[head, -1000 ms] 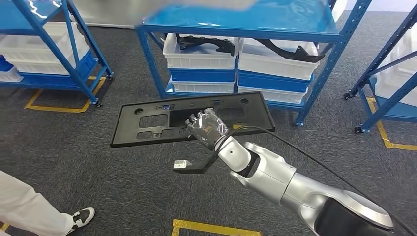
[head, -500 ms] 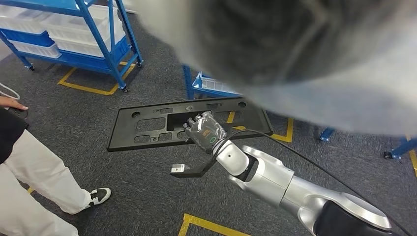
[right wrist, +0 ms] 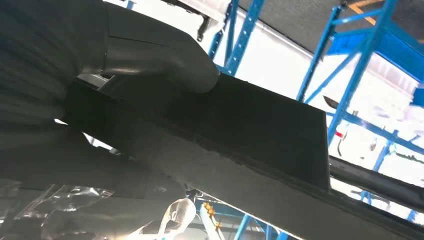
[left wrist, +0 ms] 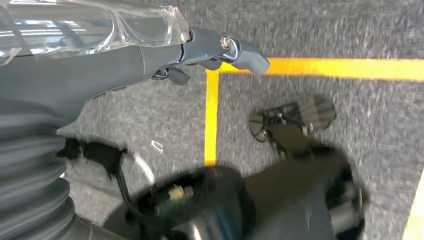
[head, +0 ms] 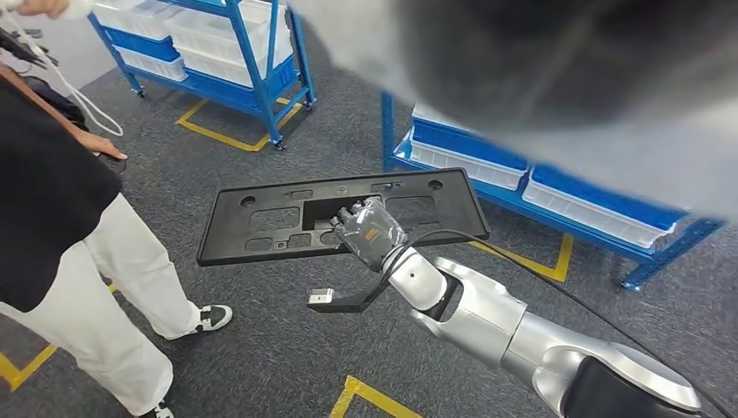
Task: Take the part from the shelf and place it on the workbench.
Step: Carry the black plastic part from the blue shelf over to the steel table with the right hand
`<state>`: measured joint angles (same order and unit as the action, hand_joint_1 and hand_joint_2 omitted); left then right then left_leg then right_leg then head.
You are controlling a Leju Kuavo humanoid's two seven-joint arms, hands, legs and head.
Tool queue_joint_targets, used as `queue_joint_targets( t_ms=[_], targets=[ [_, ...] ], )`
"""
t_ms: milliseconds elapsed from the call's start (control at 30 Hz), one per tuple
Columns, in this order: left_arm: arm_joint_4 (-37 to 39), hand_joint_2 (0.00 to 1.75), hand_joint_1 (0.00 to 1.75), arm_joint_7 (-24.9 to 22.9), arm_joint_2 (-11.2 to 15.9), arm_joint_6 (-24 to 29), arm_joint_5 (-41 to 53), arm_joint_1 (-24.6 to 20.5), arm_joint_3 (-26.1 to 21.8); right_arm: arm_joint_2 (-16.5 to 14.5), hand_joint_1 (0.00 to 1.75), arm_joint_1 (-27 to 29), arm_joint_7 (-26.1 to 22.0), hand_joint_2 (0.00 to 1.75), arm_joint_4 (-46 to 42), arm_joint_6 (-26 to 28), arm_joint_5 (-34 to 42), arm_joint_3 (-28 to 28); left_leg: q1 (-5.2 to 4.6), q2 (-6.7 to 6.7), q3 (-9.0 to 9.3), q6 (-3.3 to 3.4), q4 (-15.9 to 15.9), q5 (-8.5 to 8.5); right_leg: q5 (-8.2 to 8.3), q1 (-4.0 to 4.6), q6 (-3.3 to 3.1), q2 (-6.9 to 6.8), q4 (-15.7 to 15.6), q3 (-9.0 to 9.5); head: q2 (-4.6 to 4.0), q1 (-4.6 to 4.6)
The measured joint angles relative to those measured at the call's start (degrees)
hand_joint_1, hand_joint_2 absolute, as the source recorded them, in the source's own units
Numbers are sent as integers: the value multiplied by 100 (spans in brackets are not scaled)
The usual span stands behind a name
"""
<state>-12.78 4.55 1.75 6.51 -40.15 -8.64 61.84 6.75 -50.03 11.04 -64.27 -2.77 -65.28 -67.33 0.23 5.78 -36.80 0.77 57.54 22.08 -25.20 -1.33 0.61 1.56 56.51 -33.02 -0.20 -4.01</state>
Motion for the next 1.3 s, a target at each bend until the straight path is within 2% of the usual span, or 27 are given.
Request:
queue_joint_targets(
  t_ms=[67, 133, 167, 200, 267, 300, 367, 433, 500, 533, 600, 633, 667, 700, 733, 800, 867, 933, 967, 1033, 1067, 1100, 1133, 1167, 1200, 1233, 1300],
  targets=[
    [1, 175, 0, 9, -2, 7, -1, -31, 0, -7, 175, -10, -3, 175, -10, 7, -3, 4, 11, -347, -328, -76, 684, 324, -7, -6, -37, -142, -9, 14, 0, -21],
    [1, 175, 0, 10, -2, 10, -5, -61, -1, -7, 175, -5, -8, 175, -13, 14, -5, 5, 56, -480, -679, -134, 1388, 569, -23, -1, -48, -296, -7, 18, 0, -26],
    [1, 175, 0, 10, -2, 11, -8, -68, -1, -7, 175, -2, -12, 175, -13, 17, -5, 5, 73, -510, -725, -153, 1477, 560, -34, -3, -43, -370, -7, 23, 0, -26],
    [1, 175, 0, 10, -2, 11, -7, -70, -1, -10, 175, -1, -13, 175, -13, 19, -5, 5, 86, -543, -644, -165, 1322, 448, -46, -8, -32, -441, -7, 33, 0, -27],
    [1, 175, 0, 10, 3, 14, -1, -76, -1, -18, 175, -7, -15, 175, -13, 23, -5, 6, 84, -740, -204, -161, 492, 99, -81, -7, 11, -575, -7, 76, 0, -28],
    [1, 175, 0, 10, 5, 15, 4, -81, -1, -21, 175, -13, -15, 175, -14, 28, -5, 10, 60, -842, 5, -133, 111, -23, -102, 6, 42, -633, -8, 96, 0, -26],
    [1, 175, 0, 10, 7, 15, 7, -88, -1, -27, 175, -21, -14, 175, -15, 37, -5, 19, 2, -929, 180, -57, -232, -80, -133, 36, 106, -734, -17, 129, 0, -15],
    [1, 175, 0, 10, 7, 15, 7, -74, -1, -47, 175, -23, -15, 175, -16, 42, -5, 25, -16, -795, 177, 27, -244, -83, -158, 38, 172, -832, -41, 159, 1, -7],
    [1, 175, 0, 8, 7, 15, 6, -51, -1, -60, 175, -26, -15, 175, -19, 48, -6, 35, 10, -670, 207, 117, -286, -105, -302, 17, 217, -689, 130, 122, 1, 1],
    [1, 175, 0, 7, 7, 18, 5, -50, -2, -60, 175, -26, -14, 175, -20, 51, -6, 40, 28, -605, 227, 158, -305, -117, -455, 8, 225, -539, 403, 9, 1, 9],
    [1, 175, 0, 5, 8, 20, 6, -63, -3, -48, 175, -4, -14, 175, -18, 58, -6, 45, 31, -466, 238, 200, -306, -116, -799, 6, 224, -259, 1220, -390, 1, 24],
    [1, 175, 0, 6, 7, 20, 6, -67, -3, -39, 175, 15, -15, 175, -17, 58, -5, 45, 29, -379, 242, 205, -305, -113, -885, 9, 227, -204, 1556, -588, 0, 30],
    [1, 175, 0, 6, 6, 16, 7, -65, -3, -31, 175, 31, -15, 175, -16, 58, -4, 45, 27, -288, 247, 206, -302, -110, -858, 13, 229, -178, 1698, -705, 0, 31],
    [1, 175, 0, 6, 5, 14, 7, -60, -2, -25, 175, 39, -15, 175, -16, 58, -4, 45, 28, -198, 255, 204, -298, -107, -720, 12, 226, -165, 1606, -718, 0, 32],
    [1, 175, 0, 6, 4, 11, 7, -57, -2, -22, 175, 37, -15, 175, -16, 58, -3, 46, 31, -111, 263, 197, -293, -102, -496, 5, 219, -134, 1292, -622, 0, 32],
    [1, 175, 0, 6, 4, 7, 8, -62, -2, -21, 175, 22, -15, 175, -17, 58, -4, 49, 27, 53, 255, 160, -256, -77, -75, -29, 208, 78, 481, -317, 0, 32],
    [1, 175, 0, 8, 4, 7, 9, -72, -2, -21, 175, 16, -16, 175, -17, 58, -4, 49, 26, 193, 221, 100, -229, -52, 64, -37, 180, 221, 77, -153, 0, 27],
    [2, 175, 0, 10, 11, 7, 9, -56, -1, -34, 175, 8, -18, 175, -18, 58, -6, 49, 49, 299, 189, 35, -238, -52, 59, -19, 116, 118, 43, -132, 0, 25],
    [2, 175, 0, 10, 15, 5, 10, -40, -1, -46, 175, -4, -18, 175, -19, 58, -9, 50, 50, 242, 165, 4, -209, -37, 63, -18, 79, 58, 35, -124, 0, 25],
    [2, 175, 0, 10, 22, -1, 14, -35, 0, -69, 175, -35, -17, 175, -26, 56, -15, 53, 43, -79, -19, -55, 150, 142, 67, -32, 14, -62, 20, -105, 0, 6],
    [1, 175, 0, 10, 20, -6, 18, -47, 1, -70, 175, -44, -17, 175, -29, 53, -17, 54, 42, -283, -198, -85, 509, 304, 58, -22, -9, -121, 20, -96, 0, -5],
    [1, 175, 0, 10, 20, -8, 23, -66, 1, -70, 175, -47, -17, 175, -33, 45, -20, 55, 53, -407, -414, -112, 929, 475, 45, -12, -25, -192, 21, -91, 0, -15],
    [1, 175, 0, 10, 20, -12, 27, -80, 1, -70, 175, -46, -18, 175, -34, 35, -22, 54, 66, -467, -605, -130, 1289, 594, 33, -5, -32, -261, 22, -84, 0, -16],
    [1, 175, 0, 10, 20, -14, 32, -85, 0, -70, 175, -42, -17, 175, -36, 25, -23, 52, 73, -499, -713, -140, 1474, 623, 19, -1, -33, -332, 23, -74, 0, -16],
    [1, 175, 0, 11, 20, -16, 39, -86, -1, -70, 175, -41, -17, 175, -41, 17, -25, 52, 76, -522, -700, -141, 1426, 543, 2, 0, -27, -399, 23, -58, 0, -17],
    [1, 175, 0, 11, 21, -18, 44, -84, -1, -70, 175, -42, -16, 175, -49, 14, -25, 51, 75, -564, -563, -132, 1139, 371, -19, 0, -15, -465, 23, -32, 0, -17],
    [1, 175, 0, 15, 22, -18, 53, -89, 0, -70, 175, -54, -15, 175, -63, 13, -26, 51, 27, -823, -133, -78, 294, 5, -73, 20, 28, -592, 22, 38, 0, -17]
  ],
)
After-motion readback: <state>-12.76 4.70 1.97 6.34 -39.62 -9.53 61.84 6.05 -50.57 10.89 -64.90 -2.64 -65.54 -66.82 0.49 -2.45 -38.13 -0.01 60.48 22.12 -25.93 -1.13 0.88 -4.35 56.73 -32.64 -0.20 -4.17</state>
